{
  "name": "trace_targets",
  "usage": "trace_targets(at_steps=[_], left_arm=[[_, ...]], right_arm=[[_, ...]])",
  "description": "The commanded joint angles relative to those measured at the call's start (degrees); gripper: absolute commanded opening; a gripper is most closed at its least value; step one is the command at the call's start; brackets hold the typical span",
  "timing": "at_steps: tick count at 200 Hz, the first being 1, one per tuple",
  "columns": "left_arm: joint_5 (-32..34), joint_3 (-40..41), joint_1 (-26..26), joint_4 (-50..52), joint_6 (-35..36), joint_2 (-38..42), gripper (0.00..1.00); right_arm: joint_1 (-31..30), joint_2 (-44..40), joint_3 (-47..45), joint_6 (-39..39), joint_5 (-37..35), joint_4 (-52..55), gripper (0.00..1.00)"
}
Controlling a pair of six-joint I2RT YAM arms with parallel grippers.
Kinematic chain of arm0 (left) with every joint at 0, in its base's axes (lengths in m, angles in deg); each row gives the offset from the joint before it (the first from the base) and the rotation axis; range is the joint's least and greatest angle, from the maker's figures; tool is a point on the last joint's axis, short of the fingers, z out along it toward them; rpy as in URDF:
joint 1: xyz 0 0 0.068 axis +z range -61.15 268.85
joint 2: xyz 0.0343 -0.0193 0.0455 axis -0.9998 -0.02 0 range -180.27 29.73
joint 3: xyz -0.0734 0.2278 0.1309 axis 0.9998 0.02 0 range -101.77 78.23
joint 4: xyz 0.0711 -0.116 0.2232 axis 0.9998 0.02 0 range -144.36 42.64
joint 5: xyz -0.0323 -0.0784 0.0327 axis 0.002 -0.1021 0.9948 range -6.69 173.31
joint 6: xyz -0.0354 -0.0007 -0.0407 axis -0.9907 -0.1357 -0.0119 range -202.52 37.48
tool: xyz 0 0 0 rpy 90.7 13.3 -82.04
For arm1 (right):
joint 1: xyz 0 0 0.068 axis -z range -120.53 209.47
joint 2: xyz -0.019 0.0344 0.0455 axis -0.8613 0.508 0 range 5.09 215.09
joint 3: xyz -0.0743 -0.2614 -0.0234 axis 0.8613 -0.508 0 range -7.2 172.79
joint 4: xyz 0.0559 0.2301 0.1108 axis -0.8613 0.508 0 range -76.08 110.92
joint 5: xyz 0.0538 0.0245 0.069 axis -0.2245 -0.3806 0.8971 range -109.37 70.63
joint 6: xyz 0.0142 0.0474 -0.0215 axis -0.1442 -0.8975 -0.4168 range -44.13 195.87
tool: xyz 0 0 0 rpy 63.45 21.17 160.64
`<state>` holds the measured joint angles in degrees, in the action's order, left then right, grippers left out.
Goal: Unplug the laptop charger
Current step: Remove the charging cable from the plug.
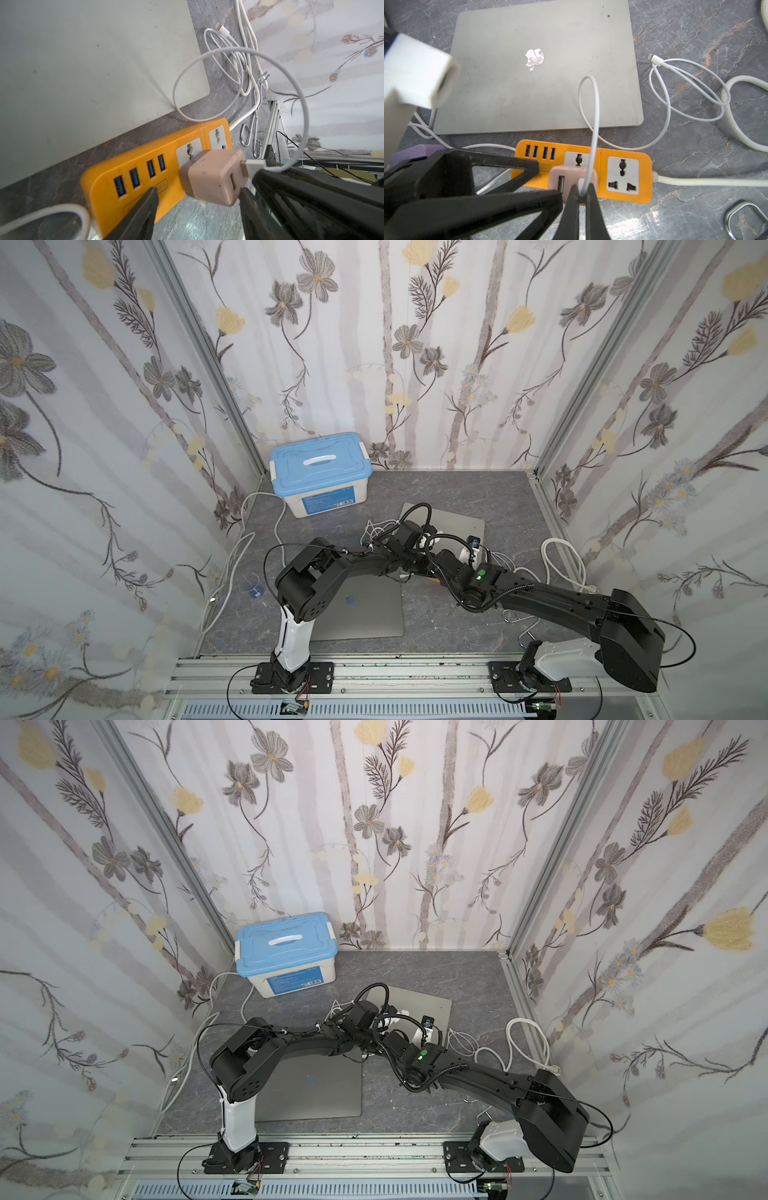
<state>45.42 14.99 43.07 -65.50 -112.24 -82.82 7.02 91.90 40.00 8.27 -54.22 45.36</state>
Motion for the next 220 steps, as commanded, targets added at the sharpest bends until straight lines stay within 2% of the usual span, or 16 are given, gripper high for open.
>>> trace_targets(at_steps=[1,23,48,85,145,220], left_arm=[[6.7,0.2,0.0,12.9,-1.3,-1.1,0.66],[8.8,-0.3,0.0,15.2,-1.3,-1.8,0.62],[10.3,-0.2,0.1,16.8,-1.2,-2.1,0.52],[10.7,-0.3,0.1,17.6,-1.5,-3.7,0.42],[14.3,1.3,0.1,19.8,-1.1,-4.3,0.40],[15.2,3.6,0.1,18.5,-2.3,-6.0,0.38]], right_arm=[[-0.3,-0.1,0.0,-0.2,-1.1,-1.4,0.03],[-0.5,0.1,0.1,-0.1,-1.1,-1.8,0.02],[-0.7,0.1,0.3,-0.3,-1.2,-1.6,0.02],[-1.1,0.0,0.2,-0.9,-1.1,-1.5,0.02],[-1.9,-0.2,0.4,-0.9,-1.5,-2.1,0.01],[-2.7,0.3,2.6,-1.1,-3.3,-0.5,0.01]])
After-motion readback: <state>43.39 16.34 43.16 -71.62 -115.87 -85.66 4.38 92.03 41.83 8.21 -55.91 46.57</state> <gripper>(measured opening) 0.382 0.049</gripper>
